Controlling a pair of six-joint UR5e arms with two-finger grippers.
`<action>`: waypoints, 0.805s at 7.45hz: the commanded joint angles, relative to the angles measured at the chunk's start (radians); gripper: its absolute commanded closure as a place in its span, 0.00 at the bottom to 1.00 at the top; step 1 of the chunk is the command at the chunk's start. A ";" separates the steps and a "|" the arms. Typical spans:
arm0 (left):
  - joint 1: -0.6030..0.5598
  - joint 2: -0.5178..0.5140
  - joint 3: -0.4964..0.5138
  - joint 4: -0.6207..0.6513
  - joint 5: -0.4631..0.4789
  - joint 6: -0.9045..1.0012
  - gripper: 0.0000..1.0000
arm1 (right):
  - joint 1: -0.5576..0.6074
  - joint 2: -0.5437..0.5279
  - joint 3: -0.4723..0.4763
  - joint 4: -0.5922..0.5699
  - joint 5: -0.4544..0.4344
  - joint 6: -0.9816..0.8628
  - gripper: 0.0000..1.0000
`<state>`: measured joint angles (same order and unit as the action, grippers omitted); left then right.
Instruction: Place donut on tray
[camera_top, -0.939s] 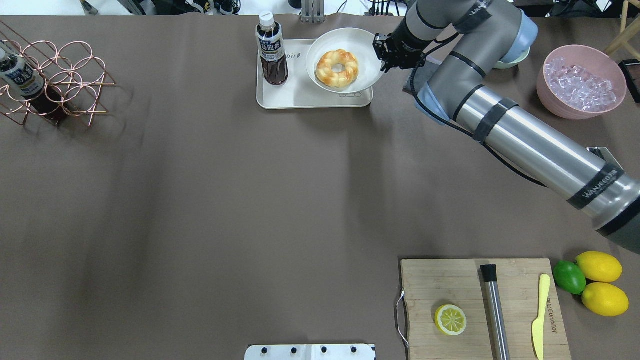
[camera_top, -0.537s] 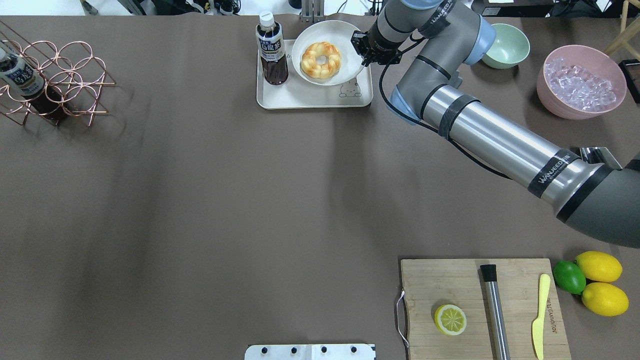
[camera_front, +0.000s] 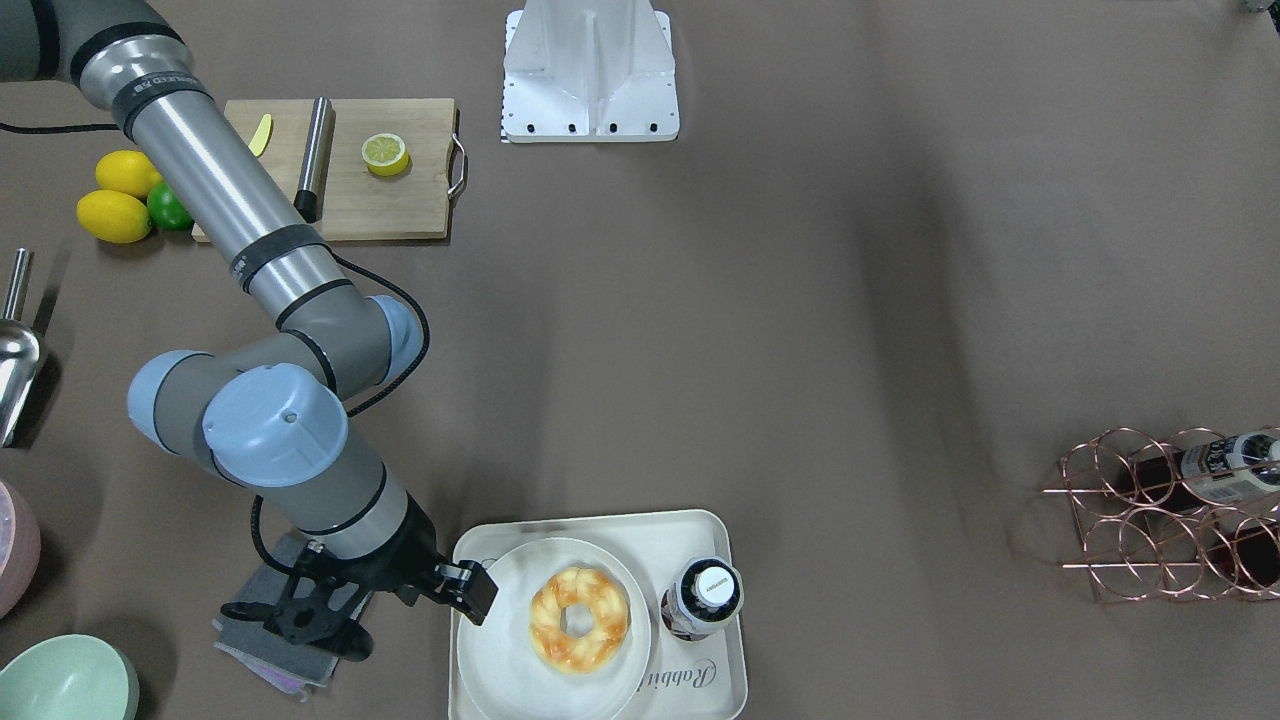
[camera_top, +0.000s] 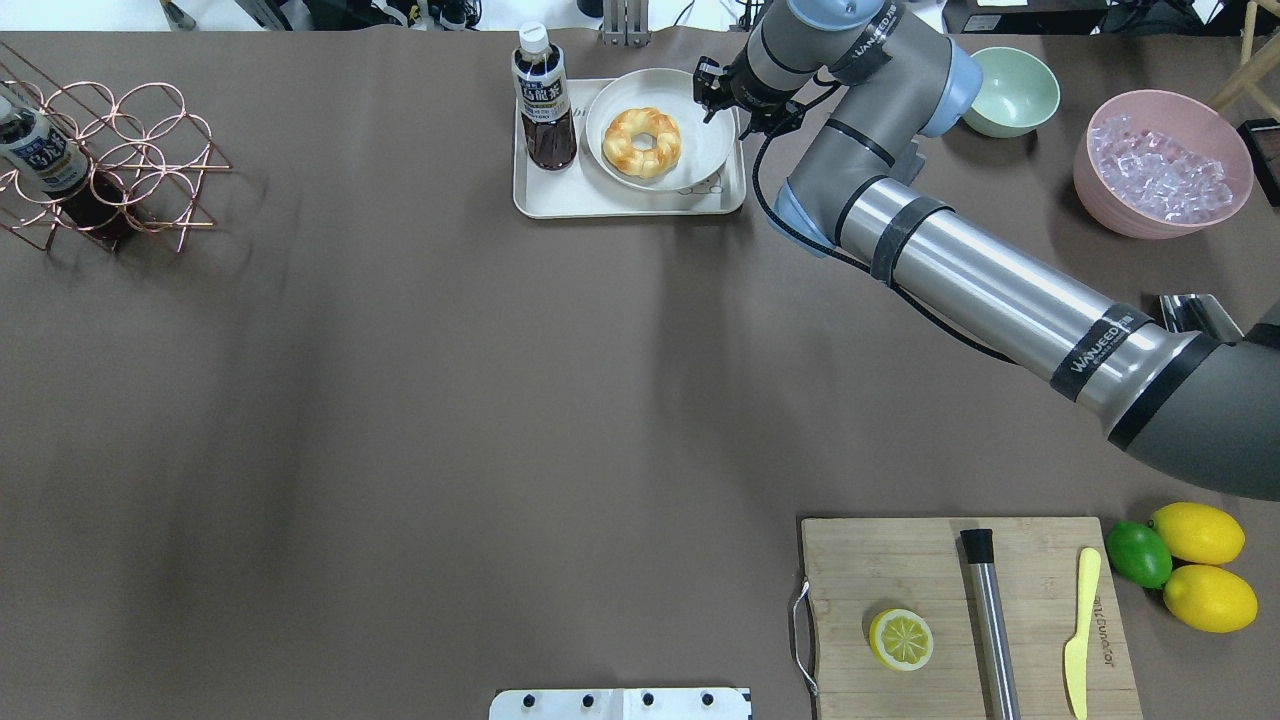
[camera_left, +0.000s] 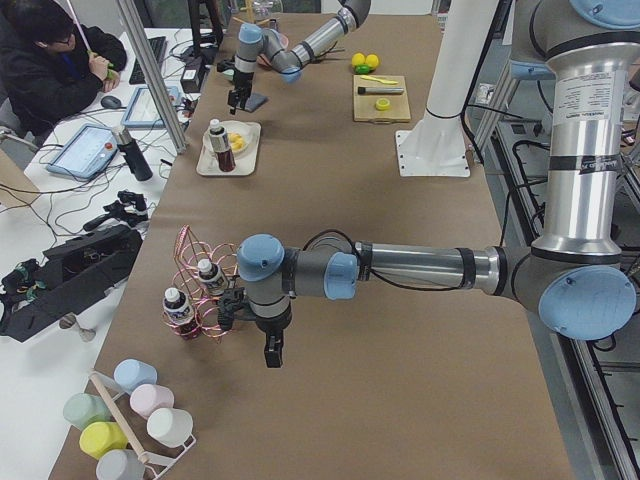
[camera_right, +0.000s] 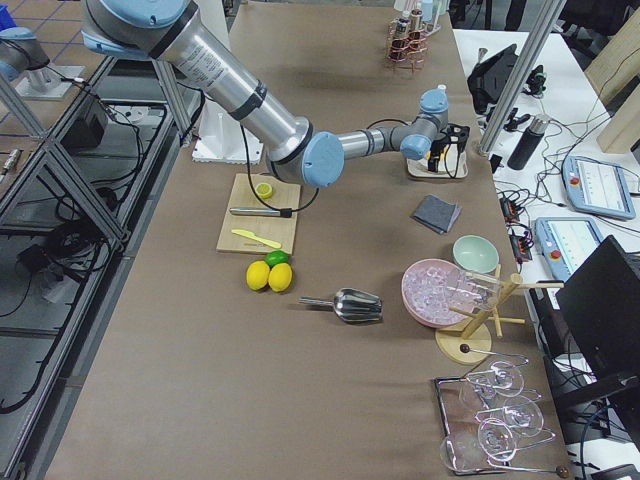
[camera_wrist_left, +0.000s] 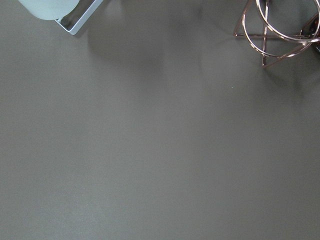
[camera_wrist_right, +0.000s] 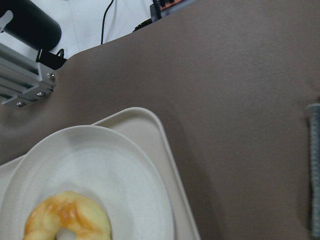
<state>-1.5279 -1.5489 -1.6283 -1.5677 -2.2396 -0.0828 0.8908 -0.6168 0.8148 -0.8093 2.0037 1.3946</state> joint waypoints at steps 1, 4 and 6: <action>0.000 0.001 -0.001 0.000 0.000 0.000 0.02 | 0.100 -0.257 0.281 -0.007 0.192 -0.067 0.00; 0.000 0.003 -0.001 0.000 -0.002 0.000 0.02 | 0.230 -0.478 0.467 -0.066 0.367 -0.243 0.00; 0.000 0.004 0.001 0.001 0.000 0.000 0.02 | 0.266 -0.642 0.620 -0.193 0.371 -0.410 0.00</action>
<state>-1.5279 -1.5463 -1.6292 -1.5676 -2.2410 -0.0828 1.1182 -1.1238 1.3052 -0.8873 2.3580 1.1249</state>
